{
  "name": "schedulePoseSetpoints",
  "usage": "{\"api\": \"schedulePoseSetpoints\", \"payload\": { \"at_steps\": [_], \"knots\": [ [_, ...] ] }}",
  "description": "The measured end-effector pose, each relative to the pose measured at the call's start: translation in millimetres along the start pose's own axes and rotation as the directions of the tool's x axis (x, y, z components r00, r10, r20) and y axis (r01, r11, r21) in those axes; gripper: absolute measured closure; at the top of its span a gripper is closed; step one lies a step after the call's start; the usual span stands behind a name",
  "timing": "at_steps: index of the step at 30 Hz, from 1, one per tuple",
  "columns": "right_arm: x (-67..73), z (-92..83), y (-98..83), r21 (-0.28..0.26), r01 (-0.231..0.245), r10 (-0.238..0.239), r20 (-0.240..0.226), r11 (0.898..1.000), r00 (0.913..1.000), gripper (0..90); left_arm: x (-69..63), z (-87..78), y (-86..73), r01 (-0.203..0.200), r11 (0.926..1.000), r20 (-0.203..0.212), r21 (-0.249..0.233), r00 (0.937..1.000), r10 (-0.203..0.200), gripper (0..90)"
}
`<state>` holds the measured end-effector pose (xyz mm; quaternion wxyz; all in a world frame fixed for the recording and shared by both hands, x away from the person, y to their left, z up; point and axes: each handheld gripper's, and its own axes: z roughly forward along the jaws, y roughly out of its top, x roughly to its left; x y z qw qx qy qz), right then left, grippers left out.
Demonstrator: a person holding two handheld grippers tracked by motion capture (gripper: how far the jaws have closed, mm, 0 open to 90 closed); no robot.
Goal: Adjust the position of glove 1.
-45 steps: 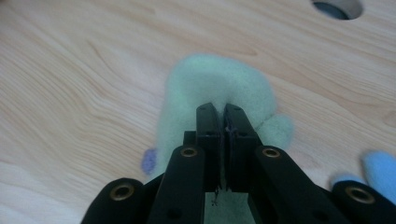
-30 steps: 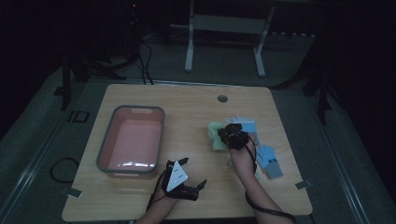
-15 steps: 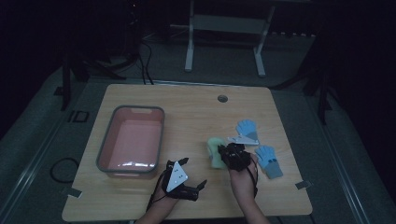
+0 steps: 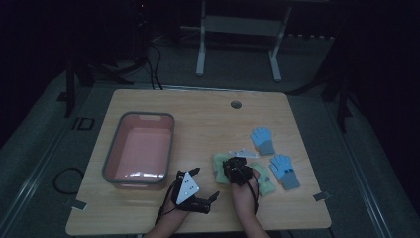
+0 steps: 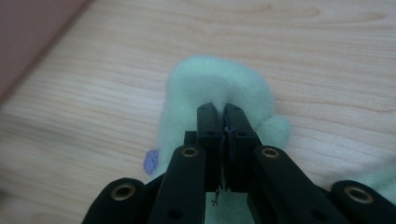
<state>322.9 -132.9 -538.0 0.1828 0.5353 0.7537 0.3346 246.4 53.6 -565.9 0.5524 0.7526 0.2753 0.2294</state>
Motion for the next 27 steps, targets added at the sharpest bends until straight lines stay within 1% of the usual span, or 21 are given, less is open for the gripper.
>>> {"api": "schedulePoseSetpoints", "payload": {
  "at_steps": [1,3,4,6,10,12,14,15,16,17,18,19,20,21,22,23,24,26,27],
  "knots": [
    [0.4,2.9,-1.3,0.005,-0.001,0.001,0.002,1.0,1.0,86.4,0.0,0.0,0.0,0.0,1.0,0.001,0.0,1.0,0.0,1.5],
    [3.2,9.3,-4.5,0.015,0.031,-0.031,0.021,0.999,0.9993,84.8,0.2,0.0,0.0,0.002,1.0,0.001,0.0,1.0,-0.002,1.4],
    [3.5,9.9,-5.1,0.011,0.028,-0.029,0.022,1.0,0.9993,83.9,0.3,0.1,0.0,0.003,1.0,0.001,0.0,1.0,-0.003,1.5],
    [3.2,10.5,-4.3,0.016,0.043,-0.044,0.022,0.999,0.9988,83.2,0.2,0.1,0.0,0.003,1.0,0.0,0.001,1.0,-0.003,1.5],
    [1.5,10.2,-4.4,0.015,0.042,-0.042,0.004,0.999,0.9991,80.3,0.2,0.2,0.1,0.004,1.0,0.0,0.001,1.0,-0.004,1.5],
    [2.1,8.4,-3.6,0.009,0.067,-0.067,-0.012,0.998,0.9977,78.0,0.3,0.3,0.1,0.005,1.0,-0.001,0.002,1.0,-0.005,1.5],
    [2.7,6.8,-2.3,0.012,0.089,-0.089,-0.012,0.996,0.9959,74.8,0.4,0.2,0.1,0.004,1.0,-0.001,0.002,1.0,-0.004,1.5],
    [2.7,6.8,-2.3,0.012,0.089,-0.089,-0.012,0.996,0.9959,74.8,0.4,0.2,0.1,0.004,1.0,-0.001,0.002,1.0,-0.004,1.5],
    [-1.8,1.6,3.1,0.009,0.099,-0.099,-0.038,0.995,0.9944,70.5,0.5,0.1,0.1,0.003,1.0,0.0,0.002,1.0,-0.003,1.5],
    [-3.8,-1.3,5.8,0.004,0.101,-0.101,-0.05,0.995,0.9936,68.8,0.5,0.1,0.1,0.004,1.0,0.0,0.002,1.0,-0.004,1.5],
    [-3.8,-1.3,5.8,0.004,0.101,-0.101,-0.05,0.995,0.9936,68.8,0.5,0.1,0.1,0.004,1.0,0.0,0.002,1.0,-0.004,1.5],
    [-7.4,-9.4,11.7,-0.016,0.103,-0.104,-0.078,0.995,0.9915,68.6,0.5,0.3,0.1,0.007,1.0,0.0,0.002,1.0,-0.007,1.5],
    [-7.4,-9.4,11.7,-0.016,0.103,-0.104,-0.078,0.995,0.9915,68.6,0.5,0.3,0.1,0.007,1.0,0.0,0.002,1.0,-0.007,1.5],
    [-8.5,-13.5,14.6,-0.025,0.12,-0.122,-0.082,0.992,0.9892,68.6,0.5,0.3,0.1,0.007,1.0,0.0,0.002,1.0,-0.007,1.5],
    [-11.7,-21.2,19.8,-0.048,0.147,-0.151,-0.098,0.988,0.9837,67.5,0.5,0.3,0.1,0.009,1.0,-0.001,0.002,1.0,-0.009,1.5],
    [-13.5,-24.2,22.0,-0.047,0.167,-0.172,-0.103,0.985,0.9798,67.5,0.4,0.4,0.1,0.009,1.0,-0.002,0.002,1.0,-0.009,1.5],
    [-16.0,-26.5,23.3,-0.047,0.195,-0.199,-0.096,0.98,0.9754,67.5,0.4,0.4,0.1,0.009,1.0,-0.002,0.002,1.0,-0.009,1.5],
    [-24.3,-30.6,24.5,-0.048,0.223,-0.227,-0.107,0.974,0.968,67.5,0.3,0.3,0.1,0.007,1.0,-0.003,0.003,1.0,-0.007,1.5],
    [-24.3,-30.6,24.5,-0.048,0.223,-0.227,-0.107,0.974,0.968,67.5,0.4,0.2,0.1,0.005,1.0,-0.003,0.003,1.0,-0.005,1.5]
  ]
}}
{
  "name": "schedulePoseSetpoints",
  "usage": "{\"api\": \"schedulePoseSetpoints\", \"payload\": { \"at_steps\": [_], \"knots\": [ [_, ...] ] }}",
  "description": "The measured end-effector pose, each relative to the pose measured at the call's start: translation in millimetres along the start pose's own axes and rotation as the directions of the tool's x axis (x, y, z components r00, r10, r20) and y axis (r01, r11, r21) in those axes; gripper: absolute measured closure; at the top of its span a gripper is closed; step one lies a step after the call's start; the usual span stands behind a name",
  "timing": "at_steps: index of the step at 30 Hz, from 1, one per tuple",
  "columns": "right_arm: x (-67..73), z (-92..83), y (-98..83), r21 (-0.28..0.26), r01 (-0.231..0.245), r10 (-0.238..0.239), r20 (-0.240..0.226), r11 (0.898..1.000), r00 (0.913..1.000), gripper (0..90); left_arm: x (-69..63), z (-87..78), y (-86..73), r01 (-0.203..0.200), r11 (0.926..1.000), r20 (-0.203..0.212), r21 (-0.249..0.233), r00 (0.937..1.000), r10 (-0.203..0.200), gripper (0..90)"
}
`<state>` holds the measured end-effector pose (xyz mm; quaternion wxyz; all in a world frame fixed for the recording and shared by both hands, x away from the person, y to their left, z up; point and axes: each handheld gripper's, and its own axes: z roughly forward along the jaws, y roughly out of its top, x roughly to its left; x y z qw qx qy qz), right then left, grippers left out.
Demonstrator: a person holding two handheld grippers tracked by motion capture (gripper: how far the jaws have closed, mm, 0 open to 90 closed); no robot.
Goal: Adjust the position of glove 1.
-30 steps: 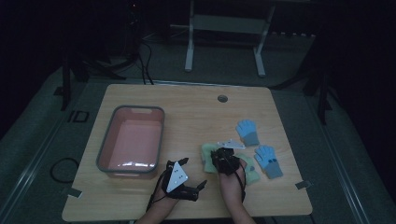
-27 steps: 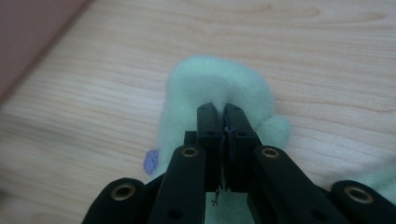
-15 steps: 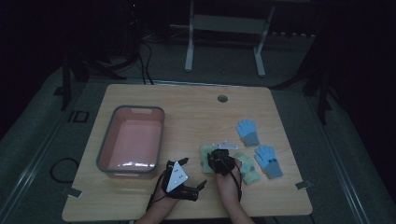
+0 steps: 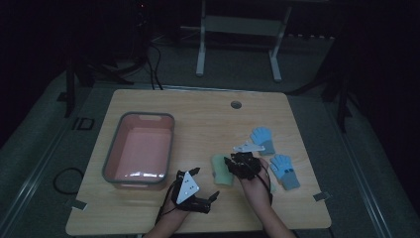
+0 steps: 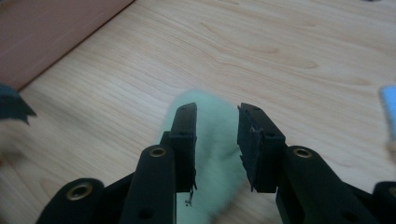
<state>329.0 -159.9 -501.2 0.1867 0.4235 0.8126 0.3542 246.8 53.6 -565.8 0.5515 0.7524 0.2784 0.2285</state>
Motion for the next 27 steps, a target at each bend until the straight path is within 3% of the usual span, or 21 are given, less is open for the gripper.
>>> {"api": "schedulePoseSetpoints", "payload": {
  "at_steps": [2,6,9,12,14,17,20,27],
  "knots": [
    [-9.3,-6.2,-3.2,0.005,0.051,-0.051,0.02,0.999,0.9985,67.2,0.0,-0.1,0.0,0.0,1.0,-0.001,-0.001,1.0,0.0,1.5],
    [-29.6,-17.1,-13.2,0.025,0.063,-0.064,0.01,0.998,0.9979,67.1,0.2,-0.1,-0.2,0.003,1.0,-0.001,-0.004,1.0,-0.003,1.5],
    [-42.9,-26.3,-21.0,0.014,0.036,-0.036,-0.034,0.999,0.9988,64.7,0.3,-0.2,-0.1,0.004,1.0,-0.001,-0.003,1.0,-0.004,1.5],
    [-53.8,-34.4,-30.6,0.003,0.048,-0.048,-0.086,0.999,0.9951,62.9,0.4,-0.1,-0.1,0.005,1.0,-0.001,-0.002,1.0,-0.005,1.5],
    [-57.7,-37.2,-36.2,0.009,0.07,-0.069,-0.082,0.998,0.9943,63.8,0.4,-0.1,-0.1,0.004,1.0,0.0,-0.003,1.0,-0.004,1.5],
    [-64.6,-39.0,-46.8,0.021,0.113,-0.111,-0.085,0.993,0.9901,62.7,0.1,-0.2,-0.1,-0.001,1.0,0.002,-0.003,1.0,0.001,1.5],
    [-72.1,-38.6,-57.8,0.032,0.121,-0.118,-0.08,0.992,0.9898,60.8,0.1,-0.2,-0.1,0.0,1.0,0.001,-0.002,1.0,0.0,1.4],
    [-83.3,-29.4,-78.3,0.093,0.098,-0.091,-0.077,0.991,0.9928,62.6,0.1,-0.1,-0.1,0.001,1.0,0.0,-0.002,1.0,-0.001,1.5]
  ]
}}
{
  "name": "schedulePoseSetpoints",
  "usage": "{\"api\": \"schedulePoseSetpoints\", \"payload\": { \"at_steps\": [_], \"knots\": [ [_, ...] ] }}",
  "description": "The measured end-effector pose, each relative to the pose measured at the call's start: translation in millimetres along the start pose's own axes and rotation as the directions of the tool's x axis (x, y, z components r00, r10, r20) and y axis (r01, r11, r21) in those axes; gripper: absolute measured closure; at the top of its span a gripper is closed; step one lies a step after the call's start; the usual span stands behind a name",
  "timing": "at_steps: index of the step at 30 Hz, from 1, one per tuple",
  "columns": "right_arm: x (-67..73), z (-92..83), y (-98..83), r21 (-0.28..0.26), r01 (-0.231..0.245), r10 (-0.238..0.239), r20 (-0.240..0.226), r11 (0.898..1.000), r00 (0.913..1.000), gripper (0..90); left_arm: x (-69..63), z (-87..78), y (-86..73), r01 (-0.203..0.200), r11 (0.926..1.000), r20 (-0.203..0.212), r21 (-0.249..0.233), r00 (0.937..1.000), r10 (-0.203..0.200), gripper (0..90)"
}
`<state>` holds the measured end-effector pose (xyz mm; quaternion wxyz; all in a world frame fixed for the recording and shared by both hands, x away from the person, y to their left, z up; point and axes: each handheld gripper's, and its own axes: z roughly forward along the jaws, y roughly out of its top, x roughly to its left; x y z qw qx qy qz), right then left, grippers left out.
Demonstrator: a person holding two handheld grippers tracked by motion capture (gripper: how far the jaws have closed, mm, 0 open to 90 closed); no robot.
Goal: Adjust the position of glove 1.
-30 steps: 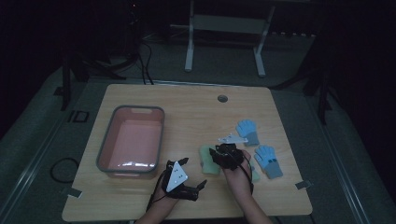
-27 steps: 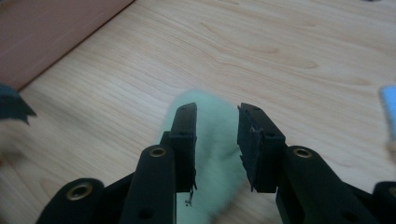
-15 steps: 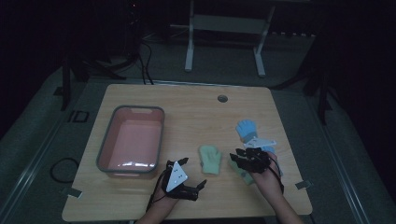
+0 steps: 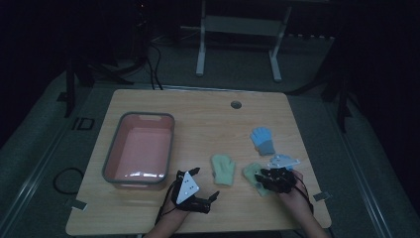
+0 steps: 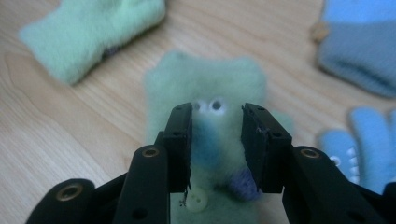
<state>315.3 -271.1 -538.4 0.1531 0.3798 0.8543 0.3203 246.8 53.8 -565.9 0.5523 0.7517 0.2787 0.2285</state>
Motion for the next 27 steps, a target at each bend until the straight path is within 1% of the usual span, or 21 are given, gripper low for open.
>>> {"api": "schedulePoseSetpoints", "payload": {
  "at_steps": [2,7,9,10,12,13,14,17,18,20,21,22,23,25,26,27],
  "knots": [
    [0.1,1.7,-3.6,-0.016,0.004,-0.004,-0.007,1.0,1.0,60.7,0.1,0.0,0.0,0.002,1.0,0.0,0.0,1.0,-0.002,1.5],
    [0.7,2.9,-6.6,-0.021,0.035,-0.036,-0.014,0.999,0.9993,56.7,0.5,0.0,0.0,0.005,1.0,0.0,0.0,1.0,-0.005,1.5],
    [0.7,2.9,-6.3,-0.016,0.024,-0.024,-0.021,1.0,0.9995,57.5,0.5,0.0,0.0,0.005,1.0,0.0,0.001,1.0,-0.005,1.5],
    [0.6,2.9,-6.2,-0.014,0.025,-0.025,-0.023,1.0,0.9994,60.0,0.5,0.0,0.0,0.004,1.0,0.0,0.001,1.0,-0.004,1.5],
    [0.4,3.3,-6.0,-0.013,-0.007,0.007,-0.027,1.0,0.9996,70.6,0.4,0.1,0.1,0.004,1.0,-0.002,0.002,1.0,-0.004,1.5],
    [1.3,3.2,-5.8,-0.013,-0.019,0.019,-0.021,1.0,0.9996,76.6,0.4,0.1,0.1,0.004,1.0,-0.002,0.002,1.0,-0.004,1.5],
    [3.1,3.0,-5.6,-0.013,-0.019,0.019,-0.008,1.0,0.9998,80.4,0.5,0.1,0.1,0.004,1.0,-0.003,0.003,1.0,-0.004,1.5],
    [11.1,2.1,-3.5,-0.014,-0.038,0.038,0.042,0.999,0.9984,85.4,0.5,0.2,0.2,0.006,1.0,-0.004,0.004,1.0,-0.006,1.5],
    [13.7,0.5,-1.7,-0.02,-0.053,0.054,0.059,0.998,0.9968,86.2,0.6,0.2,0.2,0.005,1.0,-0.004,0.004,1.0,-0.005,1.5],
    [18.3,-4.8,3.6,-0.046,-0.085,0.088,0.073,0.995,0.9935,86.7,0.6,0.1,0.2,0.005,1.0,-0.004,0.004,1.0,-0.005,1.5],
    [18.3,-4.8,3.6,-0.046,-0.085,0.088,0.073,0.995,0.9935,86.7,0.6,0.1,0.2,0.005,1.0,-0.004,0.004,1.0,-0.005,1.5],
    [20.6,-8.0,7.3,-0.054,-0.098,0.103,0.085,0.994,0.9911,86.8,0.2,0.2,0.1,0.003,1.0,-0.004,0.003,1.0,-0.003,1.5],
    [25.4,-20.8,19.2,-0.115,-0.147,0.16,0.111,0.982,0.9809,86.8,0.0,0.3,0.1,0.002,1.0,-0.004,0.003,1.0,-0.002,1.5],
    [29.8,-30.2,28.8,-0.157,-0.16,0.185,0.156,0.974,0.9703,86.8,-0.2,0.2,0.1,0.001,1.0,-0.004,0.003,1.0,-0.001,1.5],
    [31.7,-34.5,33.2,-0.181,-0.182,0.212,0.164,0.967,0.9634,86.7,-0.2,0.3,0.1,0.002,1.0,-0.004,0.002,1.0,-0.002,1.5],
    [33.3,-37.3,37.5,-0.191,-0.199,0.232,0.172,0.961,0.9572,86.7,-0.2,0.3,0.1,0.003,1.0,-0.004,0.002,1.0,-0.003,1.5]
  ]
}}
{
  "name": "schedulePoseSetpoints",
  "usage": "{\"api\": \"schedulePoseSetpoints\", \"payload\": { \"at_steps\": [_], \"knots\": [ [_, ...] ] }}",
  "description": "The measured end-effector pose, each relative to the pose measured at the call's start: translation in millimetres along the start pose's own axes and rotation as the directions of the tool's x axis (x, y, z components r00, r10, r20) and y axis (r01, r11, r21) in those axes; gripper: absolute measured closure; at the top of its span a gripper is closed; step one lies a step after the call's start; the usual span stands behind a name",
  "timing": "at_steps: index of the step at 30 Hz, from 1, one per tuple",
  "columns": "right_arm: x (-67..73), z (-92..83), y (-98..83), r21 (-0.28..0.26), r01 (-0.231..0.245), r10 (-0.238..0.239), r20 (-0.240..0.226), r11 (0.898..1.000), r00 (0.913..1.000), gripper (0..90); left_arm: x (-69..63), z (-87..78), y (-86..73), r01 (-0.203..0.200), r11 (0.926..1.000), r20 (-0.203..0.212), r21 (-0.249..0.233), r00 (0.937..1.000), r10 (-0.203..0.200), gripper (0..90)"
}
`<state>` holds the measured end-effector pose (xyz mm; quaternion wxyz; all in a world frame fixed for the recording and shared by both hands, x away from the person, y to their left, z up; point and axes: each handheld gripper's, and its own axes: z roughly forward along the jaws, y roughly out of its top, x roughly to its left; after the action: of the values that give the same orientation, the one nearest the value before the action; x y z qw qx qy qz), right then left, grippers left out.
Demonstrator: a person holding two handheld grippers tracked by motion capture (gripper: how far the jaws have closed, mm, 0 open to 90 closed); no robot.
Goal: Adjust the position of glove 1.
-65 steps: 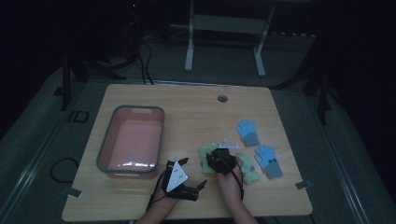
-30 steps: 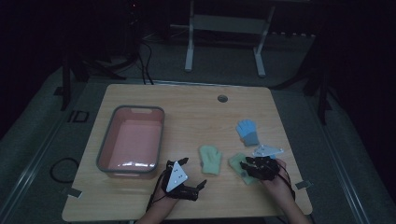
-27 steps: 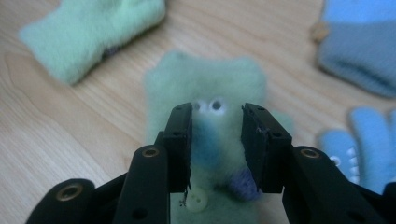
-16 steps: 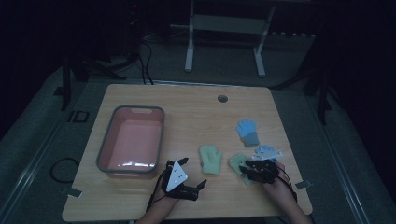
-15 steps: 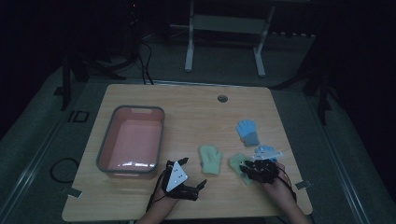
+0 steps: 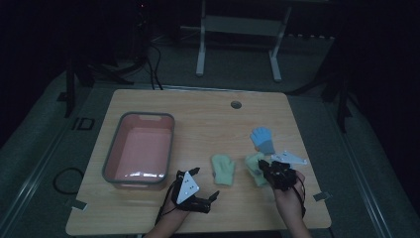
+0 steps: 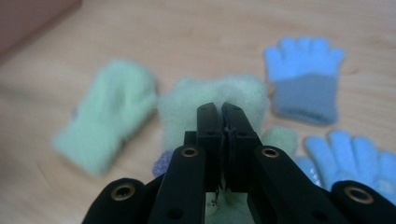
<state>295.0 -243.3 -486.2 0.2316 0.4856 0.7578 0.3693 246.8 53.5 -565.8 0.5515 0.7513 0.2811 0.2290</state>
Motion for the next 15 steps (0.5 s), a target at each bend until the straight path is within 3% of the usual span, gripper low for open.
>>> {"api": "schedulePoseSetpoints", "payload": {
  "at_steps": [2,5,10,15],
  "knots": [
    [3.4,-3.4,6.5,-0.018,-0.039,0.04,0.039,0.999,0.9985,86.8,0.2,0.0,0.0,0.001,1.0,0.001,-0.001,1.0,-0.001,1.5],
    [6.4,-3.2,9.3,-0.034,-0.126,0.129,0.077,0.991,0.9887,86.8,0.1,-0.1,0.0,-0.001,1.0,0.001,0.0,1.0,0.001,1.5],
    [12.2,13.3,0.3,-0.012,-0.179,0.179,0.131,0.984,0.975,86.8,0.0,-0.3,0.0,-0.004,1.0,0.002,0.0,1.0,0.004,1.5],
    [11.2,32.4,-8.8,-0.006,-0.238,0.236,0.147,0.971,0.9606,86.7,0.3,-0.4,-0.1,0.0,1.0,-0.002,-0.001,1.0,0.0,1.5]
  ]
}}
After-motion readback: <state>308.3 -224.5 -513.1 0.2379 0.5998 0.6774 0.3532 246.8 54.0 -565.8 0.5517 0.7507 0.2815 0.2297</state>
